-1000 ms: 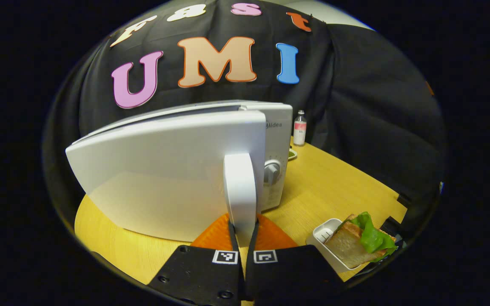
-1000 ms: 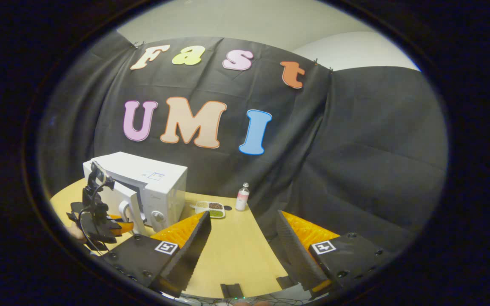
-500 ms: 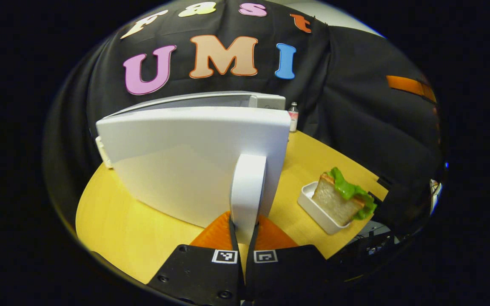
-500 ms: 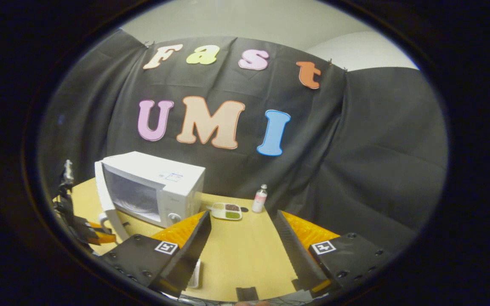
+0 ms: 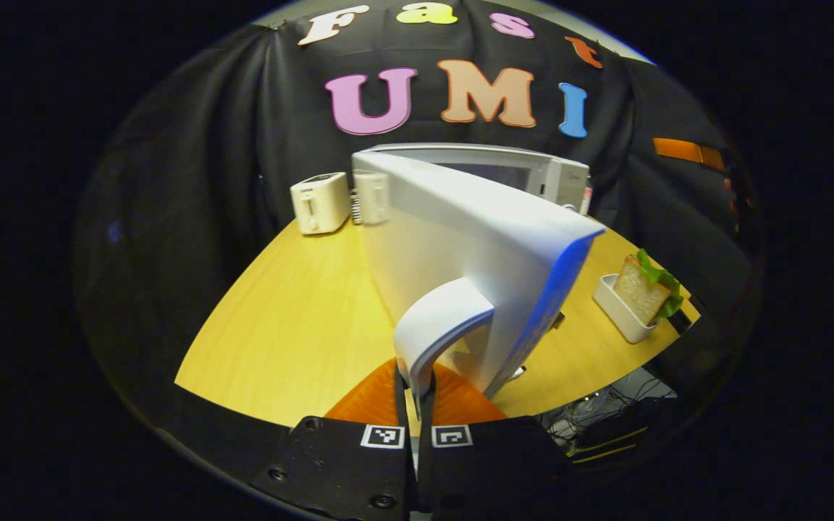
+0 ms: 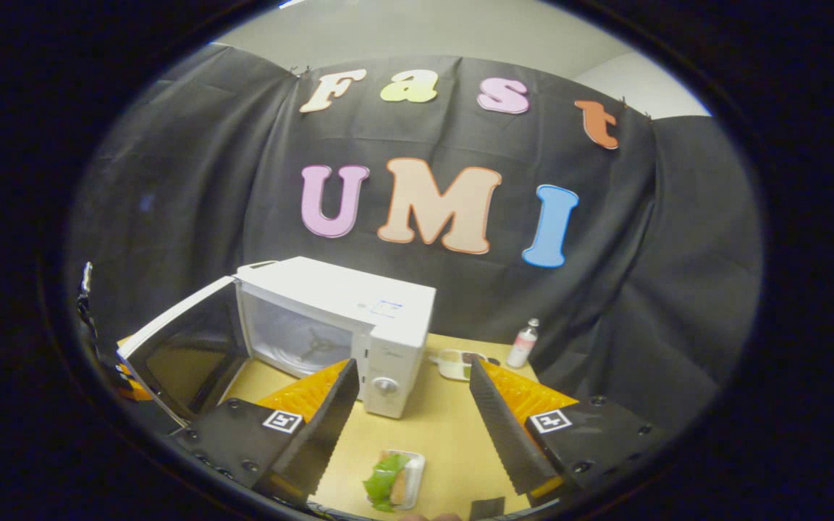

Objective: Open the microwave oven with the left hand, put the food in, and close the microwave oven.

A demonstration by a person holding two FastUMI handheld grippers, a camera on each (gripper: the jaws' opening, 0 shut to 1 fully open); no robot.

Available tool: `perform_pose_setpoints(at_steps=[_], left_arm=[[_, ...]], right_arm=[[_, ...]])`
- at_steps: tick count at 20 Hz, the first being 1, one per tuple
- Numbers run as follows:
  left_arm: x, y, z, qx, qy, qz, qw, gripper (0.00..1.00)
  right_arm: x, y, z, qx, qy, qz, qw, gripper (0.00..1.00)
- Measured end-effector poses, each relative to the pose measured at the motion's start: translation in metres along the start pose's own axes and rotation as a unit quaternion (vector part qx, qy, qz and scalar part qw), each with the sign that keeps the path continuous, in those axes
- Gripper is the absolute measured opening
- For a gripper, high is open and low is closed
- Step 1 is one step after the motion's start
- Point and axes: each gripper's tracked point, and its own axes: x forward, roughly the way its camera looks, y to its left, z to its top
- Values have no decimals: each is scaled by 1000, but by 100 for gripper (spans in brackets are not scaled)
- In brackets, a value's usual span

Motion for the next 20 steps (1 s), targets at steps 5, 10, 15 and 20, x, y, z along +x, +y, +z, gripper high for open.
perform_pose_setpoints(at_steps=[5,10,15,20], left_arm=[[-7,43,-6,-72,-7,-22,997,0],[-4,49,-4,-59,-11,-36,998,0],[-4,46,-5,-55,-11,-36,998,0],[-4,35,-6,-76,-22,-43,996,19]], right_arm=[[6,46,7,9,-12,19,1000,98],[1,52,-1,22,-17,1,1000,97],[-5,45,-15,22,-9,-17,1000,97],[-8,26,-63,26,41,-43,998,98]])
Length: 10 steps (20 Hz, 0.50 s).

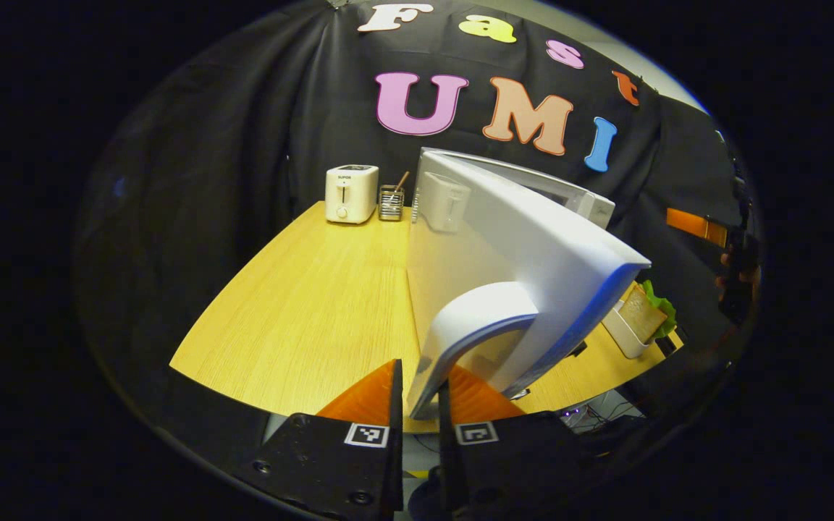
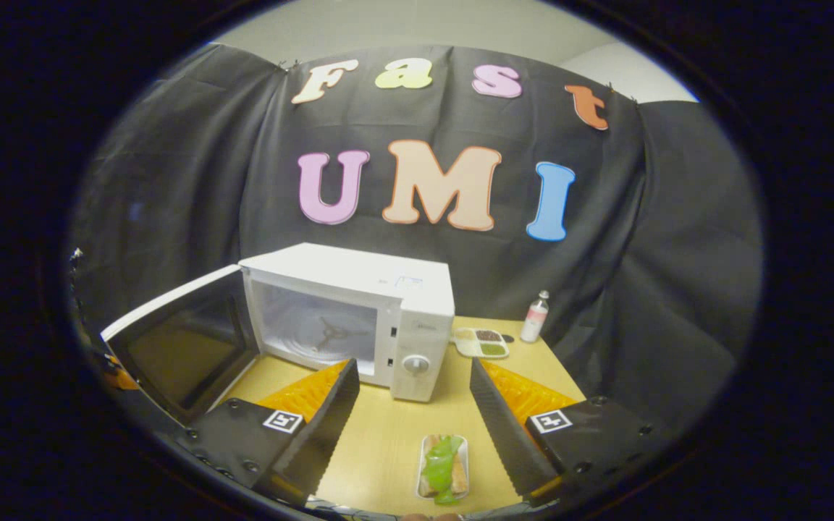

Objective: Open the microwave oven with the left hand, put the food in, and close the microwave oven.

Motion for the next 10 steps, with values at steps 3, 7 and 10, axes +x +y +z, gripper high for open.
perform_pose_setpoints(at_steps=[3,7,10], left_arm=[[-4,0,-3,9,3,6,1000,33],[-15,4,-2,28,8,13,1000,36],[-28,-1,-1,20,14,-4,1000,35]], right_arm=[[3,-12,-32,12,36,-13,999,98],[9,-25,-70,24,80,-28,996,98],[13,-33,-94,31,107,-36,993,98]])
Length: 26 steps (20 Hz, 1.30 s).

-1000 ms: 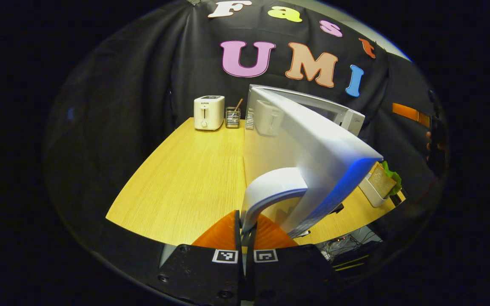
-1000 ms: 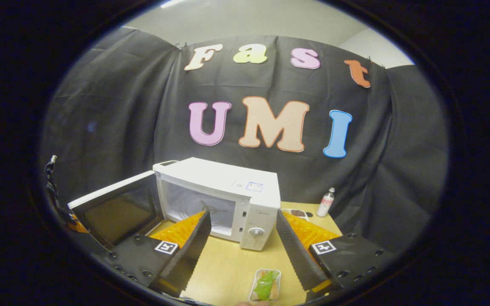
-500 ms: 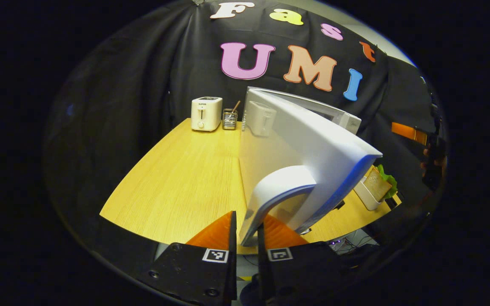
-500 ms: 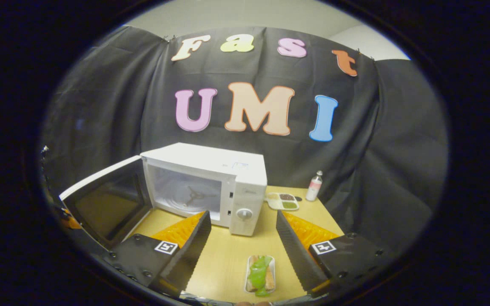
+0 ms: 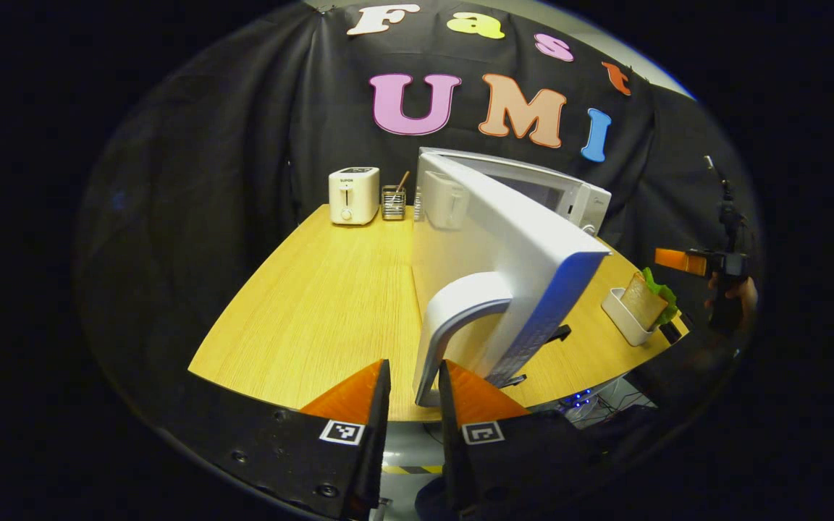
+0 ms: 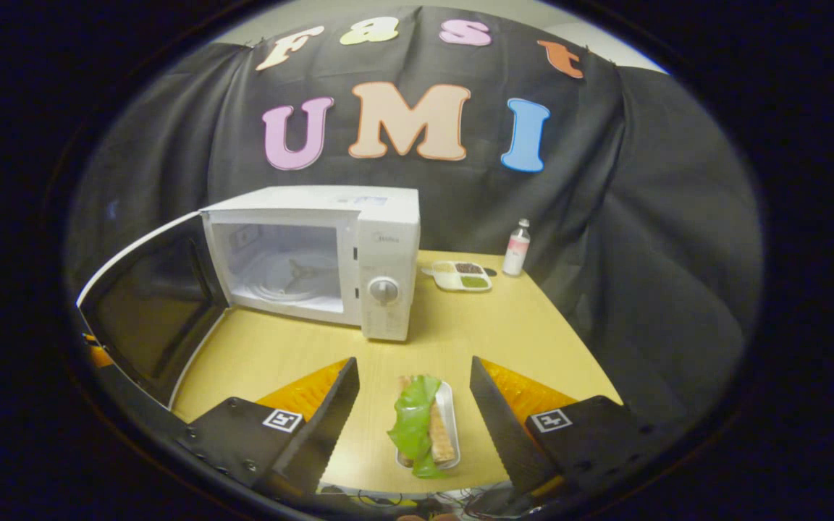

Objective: Open the microwave oven with the left hand, put the food in, and close the microwave oven.

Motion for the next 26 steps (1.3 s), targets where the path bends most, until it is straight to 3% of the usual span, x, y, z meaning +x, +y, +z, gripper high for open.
perform_pose_setpoints(at_steps=[2,3,5,8,11,16,18,20,21,23,24,26], left_arm=[[-17,4,2,-15,-1,9,1000,51],[-24,14,12,-5,-20,30,999,70],[-40,28,17,28,-17,67,997,94],[-68,27,54,77,-54,80,992,93],[-93,20,121,98,-124,93,983,92],[-116,-9,217,65,-256,89,960,99],[-123,-23,240,50,-299,81,949,96],[-125,-44,261,23,-340,61,938,96],[-124,-54,268,1,-356,47,933,94],[-108,-77,267,-31,-349,9,937,95],[-99,-78,259,-32,-327,12,944,93],[-85,-71,253,-31,-311,23,950,95]], right_arm=[[4,-1,-12,2,13,-2,1000,98],[7,-1,-17,3,21,-2,1000,98],[11,0,-27,2,31,-3,1000,98],[18,1,-38,-9,46,-2,999,97],[26,-1,-50,-14,58,-6,998,97],[33,-4,-76,-1,89,-13,996,92],[34,-7,-82,6,99,-22,995,95],[41,-7,-90,16,107,-20,994,65],[39,-5,-92,17,115,-17,993,68],[42,-1,-94,27,118,-11,993,53],[46,0,-94,27,123,-5,992,46],[45,2,-92,10,122,-1,993,35]])
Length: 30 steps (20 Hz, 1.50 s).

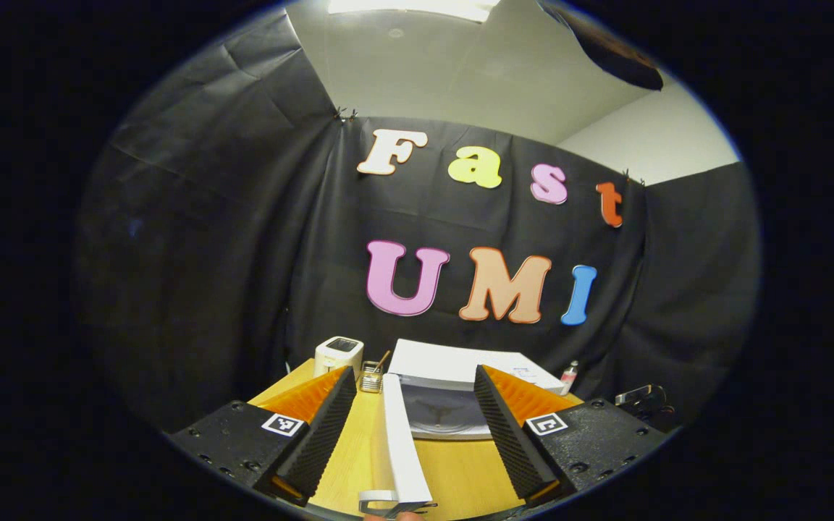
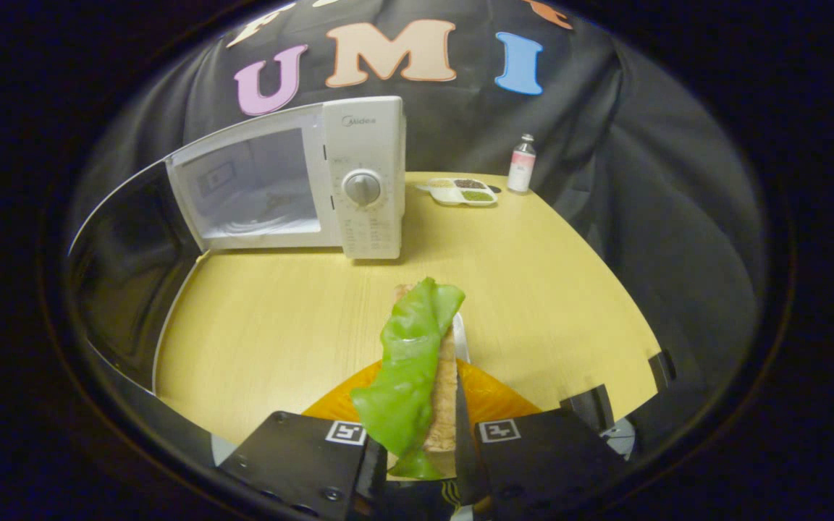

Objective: Open the microwave oven with the left hand, put the food in, and close the microwave oven.

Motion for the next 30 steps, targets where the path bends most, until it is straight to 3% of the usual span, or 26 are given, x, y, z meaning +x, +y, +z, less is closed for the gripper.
perform_pose_setpoints(at_steps=[5,6,10,11,13,16,17,20,21,24,26,27,30], left_arm=[[5,-7,22,-5,-24,-9,1000,96],[3,-8,29,-2,-34,-7,999,96],[6,-7,32,13,-41,-7,999,95],[6,-9,32,7,-43,-11,999,95],[9,-8,31,0,-41,-12,999,95],[13,-4,28,6,-35,-10,999,95],[14,-4,27,8,-31,-10,999,95],[17,-3,23,6,-24,-10,1000,93],[17,-1,22,7,-23,-8,1000,93],[15,3,24,9,-24,-5,1000,93],[14,5,24,11,-23,-1,1000,93],[13,6,22,12,-21,0,1000,93],[11,4,13,14,-4,-11,1000,93]], right_arm=[[-4,-1,2,-41,-1,-15,999,38],[-4,0,7,-34,-3,-9,999,42],[-13,-8,42,16,-26,1,1000,33],[-13,-7,50,30,-31,6,999,37],[-16,-4,66,57,-42,15,997,33],[-19,13,81,101,-46,45,993,37],[-17,23,81,116,-41,63,990,33],[-11,47,81,148,-25,100,984,33],[-10,57,82,164,-20,114,980,37],[-2,90,89,238,1,152,959,33],[6,115,93,304,23,175,936,37],[10,127,95,333,35,183,924,33],[27,162,100,398,57,195,894,33]])
